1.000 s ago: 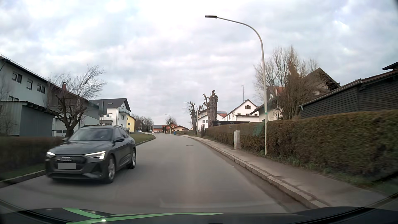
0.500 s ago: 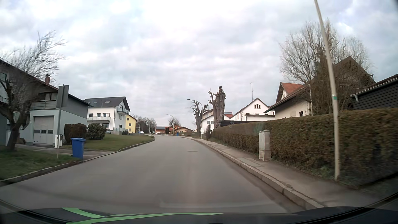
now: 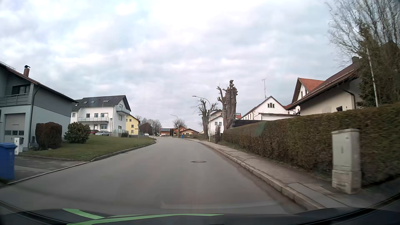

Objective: Follow the waypoints while adhering to traffic rules and regulations

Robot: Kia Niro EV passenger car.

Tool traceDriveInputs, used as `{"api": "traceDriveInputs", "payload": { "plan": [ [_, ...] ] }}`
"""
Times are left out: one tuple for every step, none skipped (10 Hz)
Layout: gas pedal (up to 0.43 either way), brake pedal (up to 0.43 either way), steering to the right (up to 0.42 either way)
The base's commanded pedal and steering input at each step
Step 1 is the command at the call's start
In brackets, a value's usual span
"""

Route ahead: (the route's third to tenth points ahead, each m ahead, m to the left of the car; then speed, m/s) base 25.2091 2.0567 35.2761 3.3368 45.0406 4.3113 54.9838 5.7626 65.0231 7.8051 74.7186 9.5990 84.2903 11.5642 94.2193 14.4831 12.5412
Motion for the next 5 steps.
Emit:
{"api": "traceDriveInputs", "payload": {
  "plan": [
    [0.24,0.0,-0.015],
    [0.24,0.0,-0.015],
    [0.24,0.0,-0.015],
    [0.24,0.0,-0.015],
    [0.24,0.0,-0.015]
  ]
}}
